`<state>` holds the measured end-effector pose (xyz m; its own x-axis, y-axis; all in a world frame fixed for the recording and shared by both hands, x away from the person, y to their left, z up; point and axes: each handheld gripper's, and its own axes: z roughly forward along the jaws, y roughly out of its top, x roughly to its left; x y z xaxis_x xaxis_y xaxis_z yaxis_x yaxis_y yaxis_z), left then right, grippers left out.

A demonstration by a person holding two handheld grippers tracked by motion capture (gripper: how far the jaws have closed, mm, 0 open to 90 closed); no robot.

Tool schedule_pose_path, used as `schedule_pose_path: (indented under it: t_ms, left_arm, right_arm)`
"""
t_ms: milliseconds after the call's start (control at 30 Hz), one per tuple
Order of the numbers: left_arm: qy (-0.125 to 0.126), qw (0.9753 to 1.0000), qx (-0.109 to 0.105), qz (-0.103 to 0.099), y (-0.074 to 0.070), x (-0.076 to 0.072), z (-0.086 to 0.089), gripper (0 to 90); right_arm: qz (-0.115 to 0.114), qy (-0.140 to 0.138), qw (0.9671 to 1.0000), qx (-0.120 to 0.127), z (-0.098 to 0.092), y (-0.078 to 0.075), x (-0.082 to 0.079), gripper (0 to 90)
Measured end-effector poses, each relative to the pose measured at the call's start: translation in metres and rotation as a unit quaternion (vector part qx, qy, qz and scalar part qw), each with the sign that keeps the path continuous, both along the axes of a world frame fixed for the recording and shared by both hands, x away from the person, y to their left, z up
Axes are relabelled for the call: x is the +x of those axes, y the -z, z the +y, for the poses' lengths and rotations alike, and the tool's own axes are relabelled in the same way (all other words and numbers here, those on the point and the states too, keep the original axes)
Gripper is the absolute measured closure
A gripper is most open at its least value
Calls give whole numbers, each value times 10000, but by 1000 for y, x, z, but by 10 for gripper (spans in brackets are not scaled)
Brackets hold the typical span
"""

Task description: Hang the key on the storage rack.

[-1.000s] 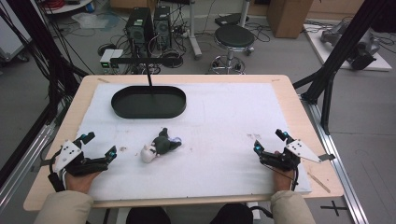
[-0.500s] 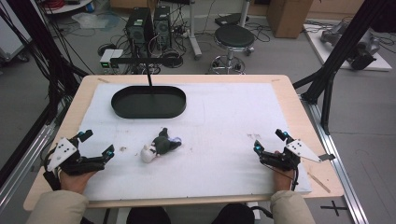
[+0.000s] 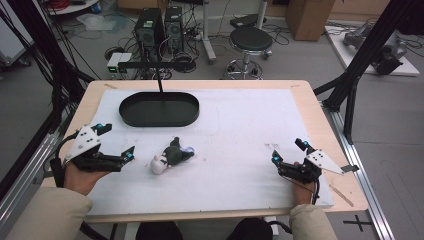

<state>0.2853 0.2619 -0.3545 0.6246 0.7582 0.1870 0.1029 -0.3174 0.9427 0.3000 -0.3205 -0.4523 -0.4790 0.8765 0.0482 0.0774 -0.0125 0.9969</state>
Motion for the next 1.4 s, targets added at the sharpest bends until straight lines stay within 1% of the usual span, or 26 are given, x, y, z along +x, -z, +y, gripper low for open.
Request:
schedule_pose_path:
  t_ms: [67, 133, 167, 200, 233, 333, 400, 433, 467, 500, 567, 600, 633, 800, 833, 867, 900, 933, 1000, 1033, 1100, 1133, 1167, 1200, 1333, 1400]
  left_arm:
    - [92, 9997, 193, 80, -8, 3, -8, 17]
    - [168, 9993, 275, 167, -14, 6, -16, 17]
    - [205, 9988, 389, 233, -17, 7, -19, 17]
    - [220, 9985, 417, 290, -19, 9, -23, 17]
    - [243, 9977, 505, 370, -21, 11, -27, 17]
    - [319, 9959, 656, 537, -23, 17, -36, 17]
    - [407, 9941, 709, 709, -22, 21, -44, 17]
    - [495, 9927, 771, 781, -22, 23, -47, 17]
    - [612, 9898, 875, 941, -19, 26, -55, 17]
    - [612, 9898, 875, 941, -19, 26, -55, 17]
    - [714, 9865, 960, 1117, -17, 30, -61, 17]
    - [752, 9854, 978, 1172, -16, 32, -63, 17]
    - [798, 9832, 1026, 1285, -15, 34, -66, 17]
    - [901, 9762, 1162, 1595, -10, 41, -76, 17]
    - [919, 9733, 1248, 1691, -9, 42, -78, 17]
    - [917, 9685, 1412, 1835, -7, 45, -82, 17]
    - [917, 9685, 1412, 1835, -7, 45, -82, 17]
    - [912, 9662, 1534, 1862, -7, 46, -84, 17]
    - [886, 9644, 1584, 1924, -4, 48, -88, 17]
    - [906, 9617, 1662, 1983, -2, 49, -89, 17]
    - [906, 9580, 1739, 2093, 1, 51, -92, 17]
    - [887, 9570, 1766, 2125, 2, 52, -93, 17]
    - [858, 9537, 1837, 2223, 6, 54, -96, 17]
    - [858, 9537, 1837, 2223, 6, 54, -96, 17]
    - [771, 9497, 1893, 2374, 15, 57, -99, 17]
    - [779, 9461, 1919, 2488, 21, 57, -100, 17]
  right_arm:
    - [-4, -2, 10000, 6, 0, 0, 0, 7]
    - [6, 3, 10000, 5, 0, 0, 0, 7]
    - [5, 1, 10000, 8, 0, 0, 0, 7]
    - [4, 3, 10000, 13, 0, 0, 0, 7]
    - [7, 2, 10000, 4, 0, 0, 0, 7]
    - [9, -3, 10000, 6, 0, 0, 0, 7]
    - [8, -6, 10000, 9, 0, 0, 0, 7]
    - [4, -8, 10000, 5, 0, 0, 0, 7]
    - [0, 0, 10000, 8, 0, 0, 0, 7]
    - [0, 0, 10000, 8, 0, 0, 0, 7]
    - [-1, 0, 10000, 8, 0, 0, 0, 7]
    - [0, -1, 10000, 9, 0, 0, 0, 7]
    - [1, -5, 10000, 4, 0, 0, 0, 7]
    - [8, -14, 10000, 13, 0, 0, 0, 7]
    - [-7, -19, 10000, 11, 0, 0, 0, 7]
    - [-4, -17, 10000, 13, 0, 0, 0, 7]
    - [-4, -17, 10000, 13, 0, 0, 0, 7]
    - [5, -14, 10000, 6, 0, 0, 0, 7]
    - [-1, 1, 10000, 13, 1, 0, 0, 7]
    - [4, 1, 10000, 21, 1, 0, 0, 7]
    - [-3, 0, 10000, 15, 1, 0, 0, 7]
    - [-8, 3, 10000, 12, 1, 0, 0, 7]
    - [-4, 1, 10000, 15, 1, 0, 0, 7]
    - [-4, 1, 10000, 15, 1, 0, 0, 7]
    - [-8, -7, 10000, 15, 1, 0, -1, 7]
    - [-6, -7, 10000, 22, 1, 0, -1, 7]
